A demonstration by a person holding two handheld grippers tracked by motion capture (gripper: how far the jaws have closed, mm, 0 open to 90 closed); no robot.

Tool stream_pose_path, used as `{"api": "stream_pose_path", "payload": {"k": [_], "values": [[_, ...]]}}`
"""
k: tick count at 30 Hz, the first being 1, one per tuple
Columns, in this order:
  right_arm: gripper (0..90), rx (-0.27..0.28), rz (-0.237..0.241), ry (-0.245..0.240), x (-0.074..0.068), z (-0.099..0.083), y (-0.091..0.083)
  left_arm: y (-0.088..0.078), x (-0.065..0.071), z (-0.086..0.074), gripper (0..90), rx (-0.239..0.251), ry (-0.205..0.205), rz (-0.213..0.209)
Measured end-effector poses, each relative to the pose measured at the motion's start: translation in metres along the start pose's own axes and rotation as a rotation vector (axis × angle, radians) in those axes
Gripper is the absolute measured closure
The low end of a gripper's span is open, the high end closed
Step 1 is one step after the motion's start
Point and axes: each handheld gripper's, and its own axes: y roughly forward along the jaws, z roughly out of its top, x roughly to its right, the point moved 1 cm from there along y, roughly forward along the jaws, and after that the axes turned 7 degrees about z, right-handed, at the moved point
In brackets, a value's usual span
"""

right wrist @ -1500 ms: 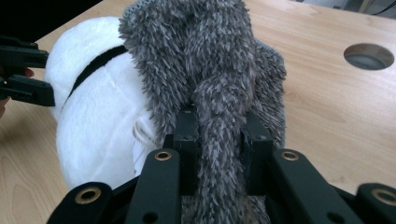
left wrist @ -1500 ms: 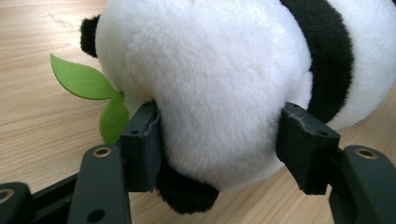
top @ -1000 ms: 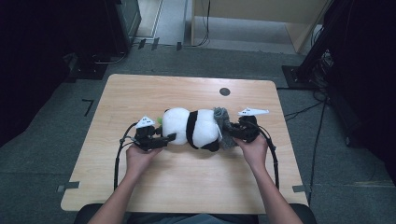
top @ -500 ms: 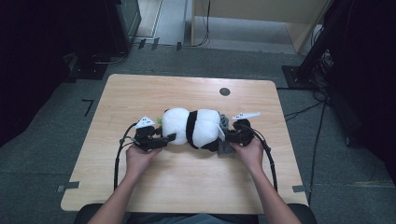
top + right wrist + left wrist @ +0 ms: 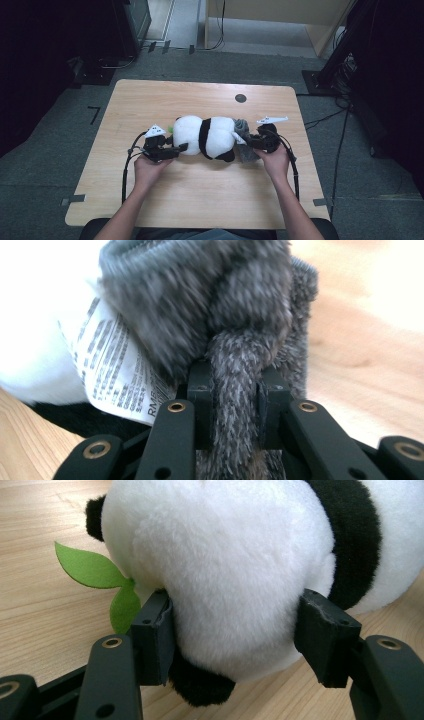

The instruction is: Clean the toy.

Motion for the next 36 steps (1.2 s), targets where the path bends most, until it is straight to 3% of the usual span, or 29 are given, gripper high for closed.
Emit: {"api": "stream_pose_path", "payload": {"k": [5,10,12,17,21,36], "values": [[75.0,0.069,-0.029,-0.019,-0.002,0.014,-0.022,0.0,0.001,0.0,38.1,0.0,-0.003,0.003],[74.9,0.11,-0.014,-0.036,-0.009,0.032,-0.036,0.0,0.001,0.001,38.1,0.0,0.0,0.006],[75.0,0.119,0.014,-0.047,-0.016,0.041,-0.038,-0.001,0.002,0.001,38.1,0.0,0.001,0.006],[74.9,0.111,0.069,-0.088,-0.032,0.054,-0.03,-0.001,0.003,0.001,38.0,-0.001,0.006,0.008],[74.7,0.072,0.071,-0.112,-0.039,0.055,-0.015,-0.001,0.002,0.001,38.0,-0.003,0.009,0.009],[73.3,0.079,0.057,-0.098,-0.027,0.041,-0.005,0.0,0.004,0.001,38.7,0.003,0.021,0.013]]}}
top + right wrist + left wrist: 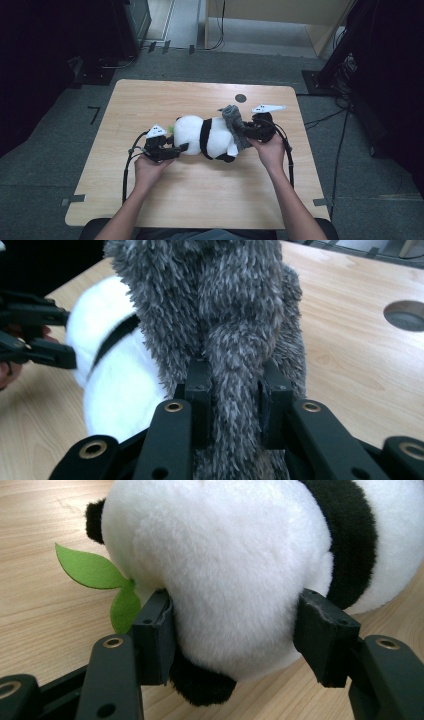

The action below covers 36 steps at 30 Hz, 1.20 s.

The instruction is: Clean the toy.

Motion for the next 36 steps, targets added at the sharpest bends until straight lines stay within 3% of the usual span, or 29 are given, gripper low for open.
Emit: {"api": "stream_pose_path", "payload": {"k": [13,18,22,31,36], "values": [[74.5,-0.005,-0.001,0.096,0.014,-0.029,0.004,0.001,-0.001,0.0,39.1,0.001,-0.011,-0.002],[74.8,-0.059,-0.011,0.124,0.018,-0.04,0.014,0.001,-0.002,-0.001,39.2,-0.001,-0.014,-0.003],[74.9,-0.105,-0.021,0.125,0.019,-0.044,0.023,0.001,-0.002,-0.001,39.3,-0.001,-0.016,-0.005],[74.8,-0.146,-0.013,0.142,0.022,-0.051,0.034,0.001,-0.003,-0.001,39.3,0.001,-0.02,-0.007],[74.8,-0.166,-0.02,0.126,0.025,-0.049,0.029,0.0,-0.003,-0.001,39.4,-0.004,-0.022,-0.01]]}}
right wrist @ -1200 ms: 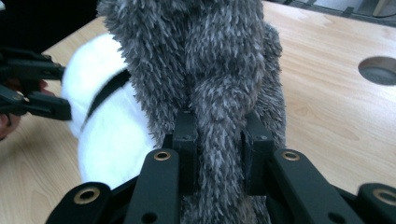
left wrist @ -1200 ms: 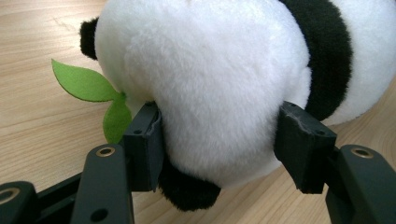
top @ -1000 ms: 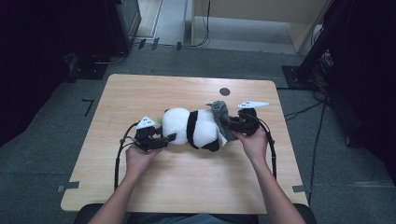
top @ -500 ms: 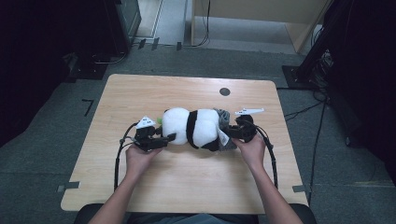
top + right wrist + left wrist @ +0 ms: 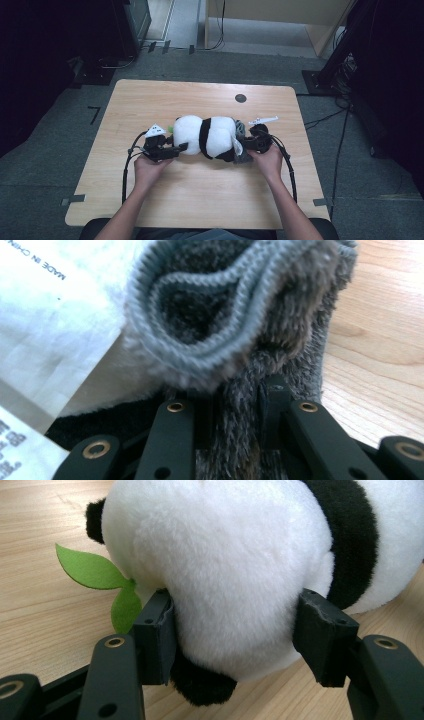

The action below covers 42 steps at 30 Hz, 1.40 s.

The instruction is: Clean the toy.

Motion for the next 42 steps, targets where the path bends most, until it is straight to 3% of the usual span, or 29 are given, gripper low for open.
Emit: {"api": "stream_pose_path", "payload": {"k": [9,22,27,35,42], "values": [[75.1,0.028,-0.016,-0.009,-0.003,0.004,-0.017,-0.002,-0.001,0.001,43.2,-0.006,-0.005,0.001],[75.1,0.159,0.0,-0.053,-0.017,0.022,-0.055,-0.002,0.001,0.002,46.2,-0.007,-0.001,0.007],[75.1,0.174,0.029,-0.089,-0.031,0.029,-0.059,-0.003,0.001,0.002,46.3,-0.008,0.003,0.011],[74.9,0.175,0.078,-0.176,-0.066,0.046,-0.062,-0.003,0.001,0.003,46.8,-0.006,-0.006,0.007],[74.7,0.123,0.121,-0.263,-0.097,0.063,-0.038,-0.003,0.002,0.003,46.9,-0.004,-0.004,0.01]]}}
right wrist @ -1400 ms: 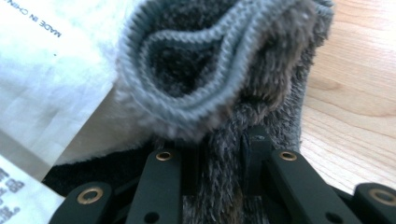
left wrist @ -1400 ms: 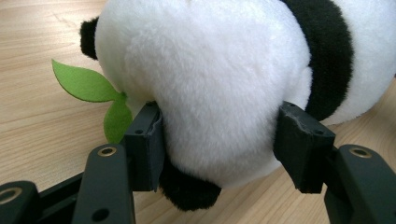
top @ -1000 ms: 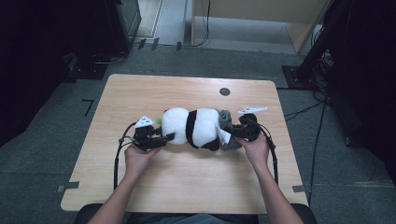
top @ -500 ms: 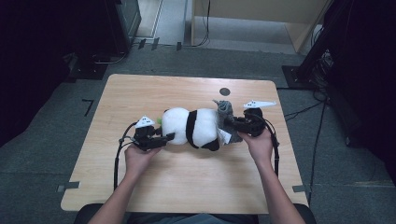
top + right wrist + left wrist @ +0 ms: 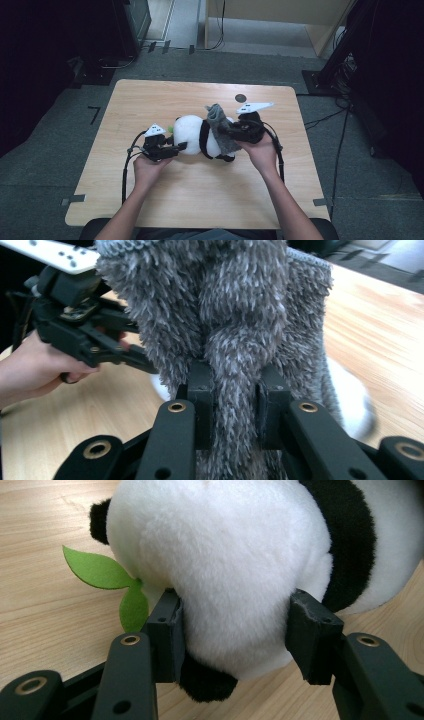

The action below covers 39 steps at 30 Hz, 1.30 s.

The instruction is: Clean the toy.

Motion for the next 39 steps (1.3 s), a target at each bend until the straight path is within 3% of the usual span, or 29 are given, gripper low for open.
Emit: {"api": "stream_pose_path", "payload": {"k": [5,11,17,21,26,29,31,39], "values": [[74.4,-0.07,0.015,-0.049,-0.015,0.008,0.03,0.0,0.0,0.0,46.9,0.0,0.002,0.0],[72.6,-0.116,0.029,-0.093,-0.025,0.01,0.059,0.0,0.0,0.0,47.0,0.0,0.0,0.0],[62.0,-0.128,-0.011,-0.149,-0.026,0.006,0.077,0.0,0.0,0.0,47.3,0.002,-0.005,0.0],[73.0,-0.136,-0.068,-0.216,-0.03,0.001,0.083,0.0,-0.001,0.0,47.6,-0.003,-0.006,0.0],[76.6,-0.105,-0.053,-0.212,-0.039,0.005,0.083,0.0,0.0,0.0,47.8,0.003,-0.006,0.001],[76.5,-0.14,-0.071,-0.225,-0.041,0.003,0.091,0.0,0.0,0.0,48.3,-0.001,-0.01,0.002],[76.7,-0.133,-0.067,-0.225,-0.038,-0.001,0.092,0.0,0.0,0.0,50.0,-0.002,-0.006,0.009],[77.0,-0.163,-0.093,-0.222,-0.035,-0.007,0.078,0.0,0.001,0.0,52.0,0.0,0.014,0.022]]}}
